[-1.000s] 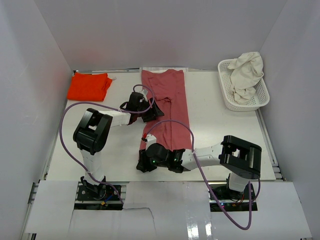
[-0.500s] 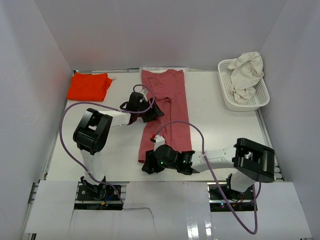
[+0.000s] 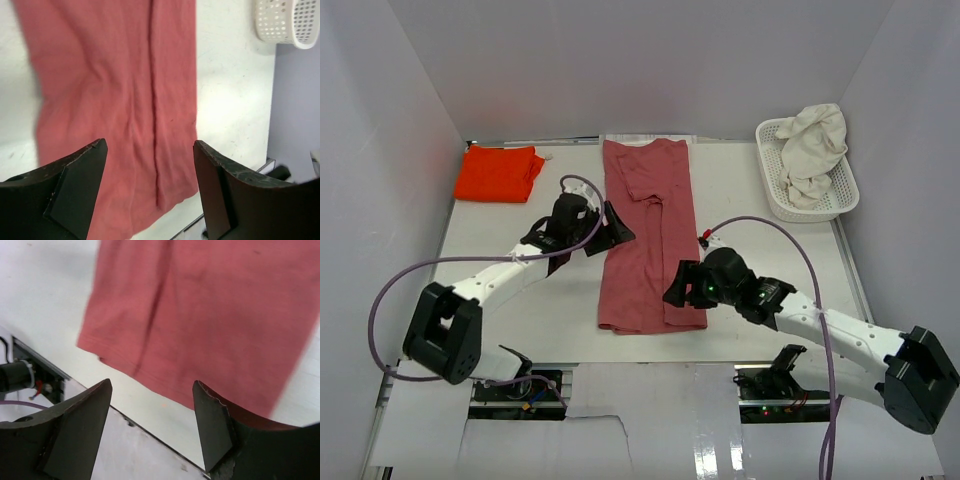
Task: Fold and stack the t-shirts
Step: Rotate the tshirt 90 degrees, then grab the bottom of the folded rectangular tshirt with both arms
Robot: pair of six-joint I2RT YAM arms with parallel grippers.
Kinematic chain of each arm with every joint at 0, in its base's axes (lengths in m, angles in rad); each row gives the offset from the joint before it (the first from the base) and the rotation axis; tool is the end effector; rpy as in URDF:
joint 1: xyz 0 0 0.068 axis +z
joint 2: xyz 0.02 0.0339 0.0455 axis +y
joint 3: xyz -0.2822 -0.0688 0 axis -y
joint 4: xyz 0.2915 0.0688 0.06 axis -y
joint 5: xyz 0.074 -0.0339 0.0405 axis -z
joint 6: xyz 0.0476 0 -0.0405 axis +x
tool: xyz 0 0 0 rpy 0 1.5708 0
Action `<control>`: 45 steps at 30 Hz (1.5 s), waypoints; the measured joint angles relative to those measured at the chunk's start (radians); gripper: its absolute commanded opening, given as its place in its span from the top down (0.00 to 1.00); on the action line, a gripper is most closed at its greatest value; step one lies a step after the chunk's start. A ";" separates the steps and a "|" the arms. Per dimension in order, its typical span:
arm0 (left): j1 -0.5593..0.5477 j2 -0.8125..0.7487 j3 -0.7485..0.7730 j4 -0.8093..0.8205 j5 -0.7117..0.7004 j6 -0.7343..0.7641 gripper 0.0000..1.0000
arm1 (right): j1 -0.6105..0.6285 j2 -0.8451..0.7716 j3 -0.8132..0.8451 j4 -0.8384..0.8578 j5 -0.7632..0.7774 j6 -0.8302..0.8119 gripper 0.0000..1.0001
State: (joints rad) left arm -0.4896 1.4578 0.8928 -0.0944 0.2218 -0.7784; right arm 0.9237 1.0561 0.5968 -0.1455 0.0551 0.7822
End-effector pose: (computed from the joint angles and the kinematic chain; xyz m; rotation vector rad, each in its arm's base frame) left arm 0.3143 -0.1793 0.2147 -0.2136 2.3706 -0.9032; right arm 0.1642 0.2130 0.2146 -0.1307 2.3191 0.8753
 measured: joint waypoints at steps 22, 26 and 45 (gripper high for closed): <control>0.000 -0.379 -0.445 -0.298 -0.069 -0.156 0.17 | -0.486 -0.072 -0.265 -0.141 -0.524 -0.164 0.28; -0.001 -0.379 -0.473 -0.235 -0.033 -0.183 0.19 | -0.486 -0.066 -0.283 -0.090 -0.553 -0.153 0.30; -0.065 -0.414 -0.603 -0.012 0.040 -0.314 0.25 | -0.486 0.014 -0.278 -0.036 -0.488 -0.149 0.70</control>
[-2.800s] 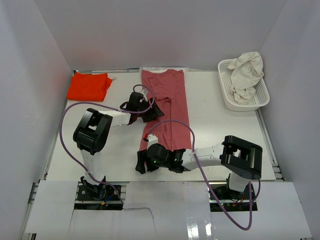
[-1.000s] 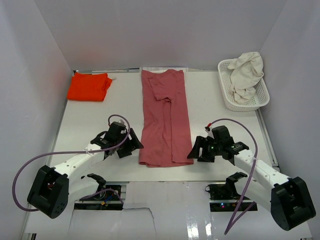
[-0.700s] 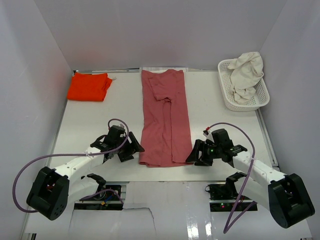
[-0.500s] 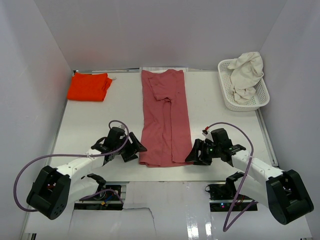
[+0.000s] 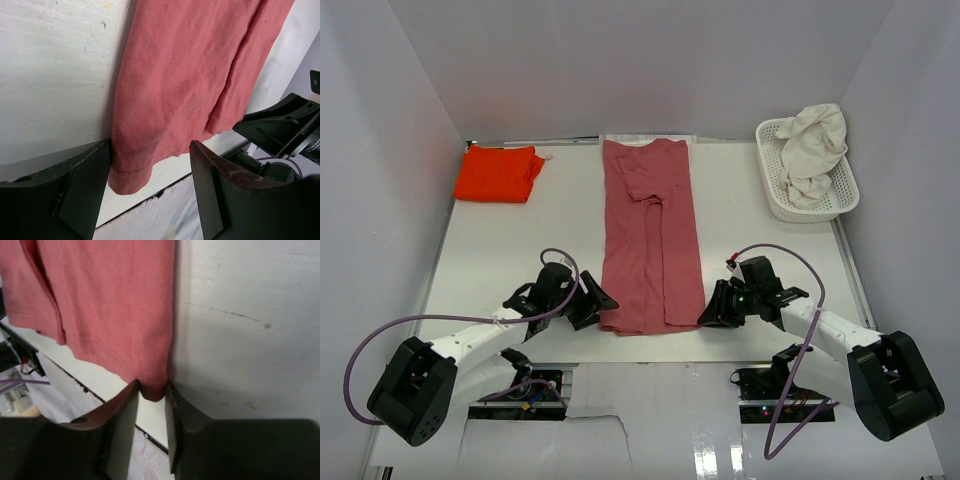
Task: Fold and stack the t-shirts
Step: Grab the bottom of the folded rectangular tshirt with both arms
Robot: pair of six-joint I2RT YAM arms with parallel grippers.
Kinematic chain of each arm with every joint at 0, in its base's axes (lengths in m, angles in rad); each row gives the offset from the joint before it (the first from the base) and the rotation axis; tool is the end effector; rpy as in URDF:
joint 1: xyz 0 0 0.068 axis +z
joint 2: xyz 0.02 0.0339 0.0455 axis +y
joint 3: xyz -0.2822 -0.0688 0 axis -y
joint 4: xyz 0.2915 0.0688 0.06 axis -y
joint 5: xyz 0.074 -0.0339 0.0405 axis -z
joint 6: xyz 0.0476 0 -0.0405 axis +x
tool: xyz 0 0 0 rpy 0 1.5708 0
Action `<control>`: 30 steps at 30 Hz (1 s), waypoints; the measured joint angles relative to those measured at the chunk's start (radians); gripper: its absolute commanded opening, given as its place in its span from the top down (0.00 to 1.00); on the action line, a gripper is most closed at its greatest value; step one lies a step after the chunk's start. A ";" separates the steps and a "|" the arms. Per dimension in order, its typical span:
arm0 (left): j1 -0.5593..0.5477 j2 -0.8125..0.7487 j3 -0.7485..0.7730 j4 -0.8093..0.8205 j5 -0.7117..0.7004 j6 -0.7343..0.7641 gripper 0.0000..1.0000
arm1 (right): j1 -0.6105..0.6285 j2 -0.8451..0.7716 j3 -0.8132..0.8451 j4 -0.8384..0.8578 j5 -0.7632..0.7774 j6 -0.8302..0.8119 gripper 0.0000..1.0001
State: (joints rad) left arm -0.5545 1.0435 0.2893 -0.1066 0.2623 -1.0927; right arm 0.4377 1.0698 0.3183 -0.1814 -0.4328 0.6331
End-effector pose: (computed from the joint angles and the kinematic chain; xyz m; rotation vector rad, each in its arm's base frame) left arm 0.1718 -0.1209 0.1105 -0.5860 2.6177 -0.9688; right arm 0.1801 0.1063 0.1117 0.0670 2.6567 0.9477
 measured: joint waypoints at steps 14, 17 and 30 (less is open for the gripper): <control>-0.019 -0.033 -0.007 -0.105 -0.016 -0.029 0.47 | 0.000 0.031 0.008 -0.002 0.023 -0.020 0.92; -0.019 -0.031 -0.007 -0.110 -0.018 -0.031 0.47 | 0.000 0.031 0.008 -0.002 0.023 -0.022 0.92; -0.024 0.072 0.003 -0.044 0.002 -0.012 0.96 | 0.000 0.031 0.013 -0.006 0.021 -0.041 0.92</control>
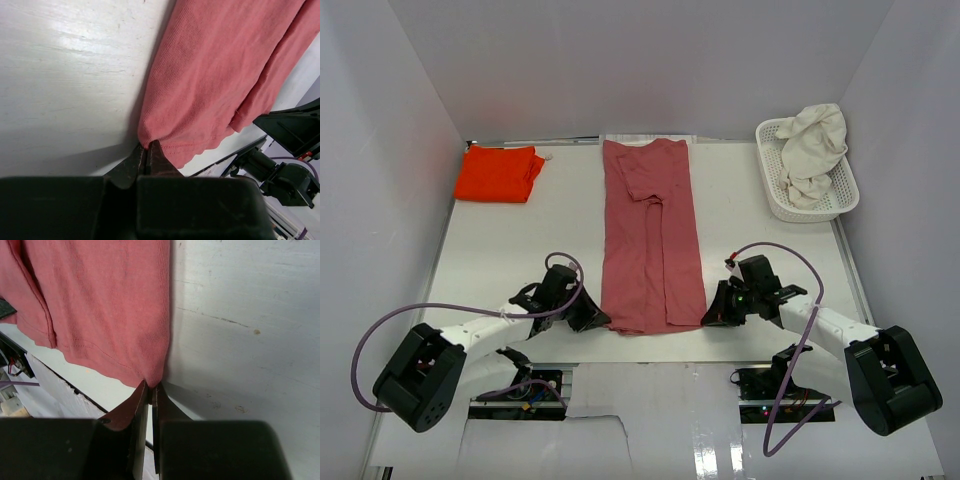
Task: Fold and stack the t-shirts
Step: Grab the bottom of the folded rectangular tshirt with both arms, then fold the folded rectangular tshirt in 1/3 of the way
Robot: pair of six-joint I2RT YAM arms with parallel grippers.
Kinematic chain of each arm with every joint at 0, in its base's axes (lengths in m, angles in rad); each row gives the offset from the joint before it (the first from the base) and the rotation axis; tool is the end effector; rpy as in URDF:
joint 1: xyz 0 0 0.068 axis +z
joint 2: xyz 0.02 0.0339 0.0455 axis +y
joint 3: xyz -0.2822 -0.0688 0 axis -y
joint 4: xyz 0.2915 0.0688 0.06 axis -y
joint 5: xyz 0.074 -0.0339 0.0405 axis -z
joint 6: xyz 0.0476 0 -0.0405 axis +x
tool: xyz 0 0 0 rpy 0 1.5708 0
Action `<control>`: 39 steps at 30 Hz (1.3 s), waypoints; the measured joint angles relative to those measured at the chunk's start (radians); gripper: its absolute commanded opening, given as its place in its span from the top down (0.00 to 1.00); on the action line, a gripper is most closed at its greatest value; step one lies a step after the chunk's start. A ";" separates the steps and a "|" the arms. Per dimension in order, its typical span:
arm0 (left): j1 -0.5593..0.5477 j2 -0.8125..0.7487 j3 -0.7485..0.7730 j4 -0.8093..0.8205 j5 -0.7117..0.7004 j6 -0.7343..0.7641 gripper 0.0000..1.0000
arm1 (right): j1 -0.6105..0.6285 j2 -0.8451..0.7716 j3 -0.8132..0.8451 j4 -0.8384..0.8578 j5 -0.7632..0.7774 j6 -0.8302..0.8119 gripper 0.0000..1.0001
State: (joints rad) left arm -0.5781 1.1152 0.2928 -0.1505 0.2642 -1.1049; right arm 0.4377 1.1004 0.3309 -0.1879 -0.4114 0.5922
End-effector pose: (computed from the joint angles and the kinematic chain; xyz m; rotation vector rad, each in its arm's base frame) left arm 0.1655 -0.1228 0.0950 -0.6181 2.7325 -0.8911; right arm 0.1830 0.1066 0.1091 0.0301 2.6700 0.8994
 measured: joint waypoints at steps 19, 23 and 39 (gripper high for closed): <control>-0.001 -0.006 0.185 -0.251 -0.069 0.106 0.98 | 0.000 0.008 0.269 -0.223 0.015 -0.124 0.92; -0.001 0.040 0.279 -0.273 -0.090 0.126 0.97 | 0.000 0.059 0.349 -0.233 0.015 -0.142 0.92; 0.062 0.446 0.838 -0.321 -0.258 0.205 0.94 | -0.074 0.426 0.798 -0.295 0.030 -0.228 0.92</control>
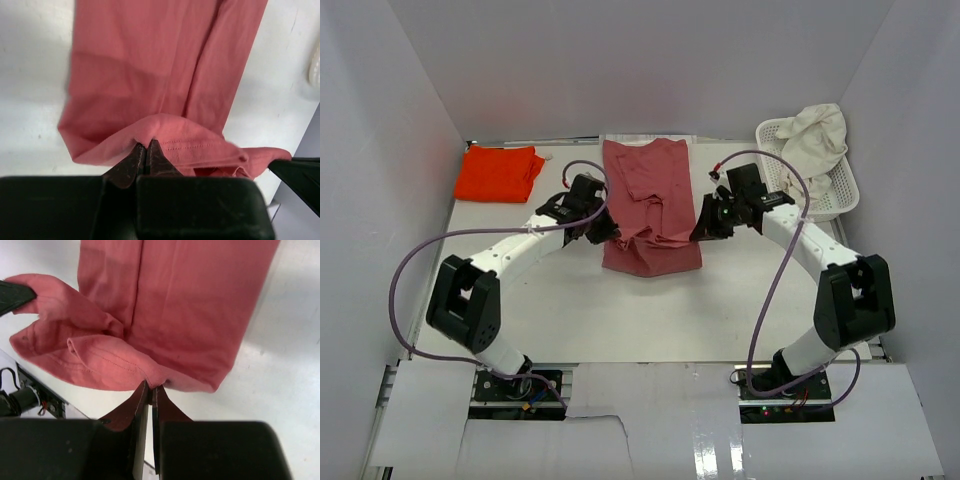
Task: Fold and stack the t-shirts
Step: Fold the folded rectangular tshirt in 1/3 of the way
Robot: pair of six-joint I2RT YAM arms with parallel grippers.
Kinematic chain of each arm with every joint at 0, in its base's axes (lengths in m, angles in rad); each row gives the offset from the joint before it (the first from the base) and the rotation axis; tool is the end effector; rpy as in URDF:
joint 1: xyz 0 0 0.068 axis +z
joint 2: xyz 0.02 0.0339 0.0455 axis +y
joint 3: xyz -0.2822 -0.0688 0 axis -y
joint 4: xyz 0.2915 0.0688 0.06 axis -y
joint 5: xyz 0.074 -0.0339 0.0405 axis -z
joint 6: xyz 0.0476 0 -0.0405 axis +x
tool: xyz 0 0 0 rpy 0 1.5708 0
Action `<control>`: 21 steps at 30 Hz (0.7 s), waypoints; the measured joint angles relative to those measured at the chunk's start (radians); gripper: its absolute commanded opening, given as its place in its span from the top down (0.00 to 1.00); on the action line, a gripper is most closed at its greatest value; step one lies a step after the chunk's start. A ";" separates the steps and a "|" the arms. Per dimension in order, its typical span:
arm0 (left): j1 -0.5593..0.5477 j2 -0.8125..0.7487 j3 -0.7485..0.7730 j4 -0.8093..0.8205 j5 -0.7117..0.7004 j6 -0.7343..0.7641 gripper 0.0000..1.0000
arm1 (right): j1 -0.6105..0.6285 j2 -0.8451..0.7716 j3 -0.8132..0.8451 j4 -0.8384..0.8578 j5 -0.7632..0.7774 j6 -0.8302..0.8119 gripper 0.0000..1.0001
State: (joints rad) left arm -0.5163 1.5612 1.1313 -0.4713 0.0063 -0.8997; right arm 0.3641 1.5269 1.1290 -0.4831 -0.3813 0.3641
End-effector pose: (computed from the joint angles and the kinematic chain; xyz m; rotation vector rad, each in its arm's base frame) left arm 0.3327 -0.1892 0.2334 -0.4878 2.5280 -0.5886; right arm 0.3439 0.1500 0.2466 -0.1747 2.5202 0.7769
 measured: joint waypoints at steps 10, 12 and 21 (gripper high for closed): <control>0.040 0.240 0.206 -0.011 -0.076 0.004 0.94 | -0.058 0.246 0.315 -0.051 -0.009 -0.063 0.92; 0.051 0.272 0.237 -0.015 -0.079 0.002 0.94 | -0.061 0.285 0.383 -0.058 -0.014 -0.072 0.92; 0.117 0.328 0.319 -0.021 -0.101 -0.006 0.94 | -0.071 0.431 0.568 -0.077 -0.041 -0.106 0.92</control>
State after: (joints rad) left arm -0.3992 1.8889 1.4502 -0.4927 -0.0944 -0.9062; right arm 0.2932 1.9583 1.6974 -0.5606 -0.4225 0.2581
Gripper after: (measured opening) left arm 0.067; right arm 0.088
